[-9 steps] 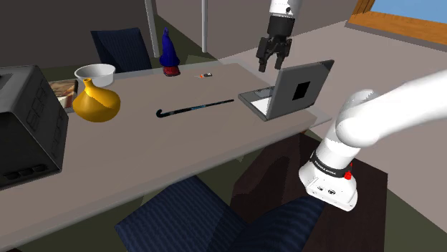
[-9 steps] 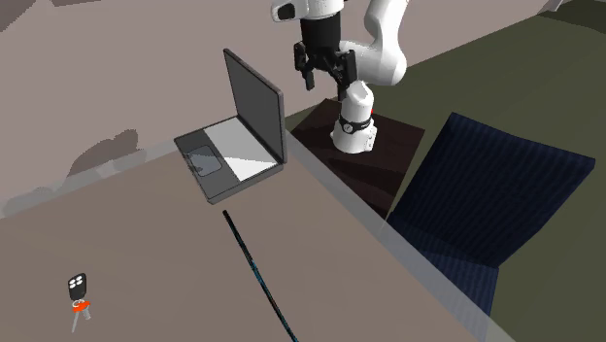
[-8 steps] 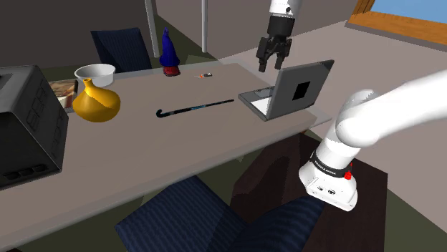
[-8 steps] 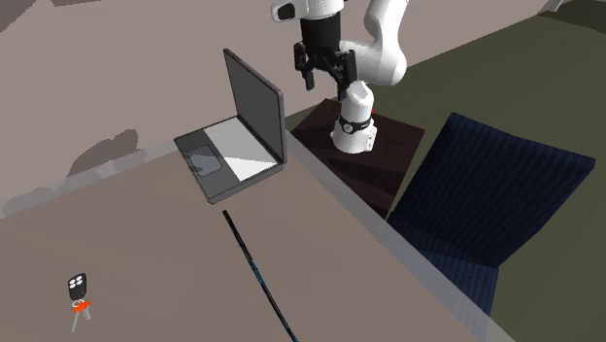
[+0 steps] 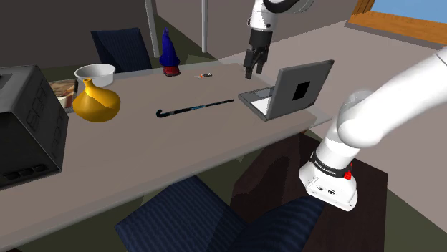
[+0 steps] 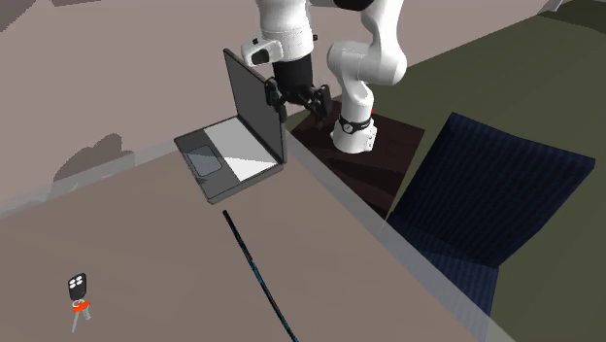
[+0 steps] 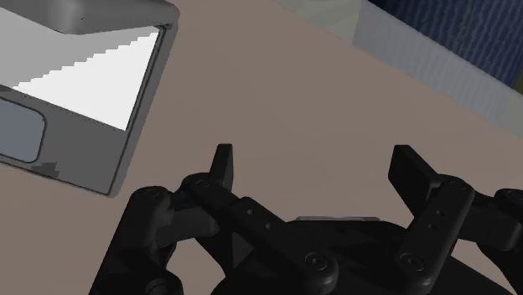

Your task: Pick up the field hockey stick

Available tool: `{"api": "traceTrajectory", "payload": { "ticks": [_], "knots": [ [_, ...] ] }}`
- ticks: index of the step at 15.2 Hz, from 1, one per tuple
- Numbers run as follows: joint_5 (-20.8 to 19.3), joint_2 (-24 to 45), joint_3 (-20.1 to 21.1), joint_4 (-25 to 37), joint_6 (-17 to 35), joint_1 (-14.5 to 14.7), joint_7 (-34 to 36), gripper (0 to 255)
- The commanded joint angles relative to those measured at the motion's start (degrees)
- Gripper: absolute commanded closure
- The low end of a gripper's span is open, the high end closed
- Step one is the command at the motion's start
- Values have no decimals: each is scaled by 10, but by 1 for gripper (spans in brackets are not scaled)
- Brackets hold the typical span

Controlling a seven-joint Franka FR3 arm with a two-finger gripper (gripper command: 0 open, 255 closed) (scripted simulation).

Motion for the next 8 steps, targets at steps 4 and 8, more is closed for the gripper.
{"api": "traceTrajectory", "payload": {
  "ticks": [4, 8],
  "knots": [
    [-6, 109, -23, 35, 77, 22, -115, 0],
    [0, 199, -32, 80, 124, 37, -201, 0]
  ]
}}
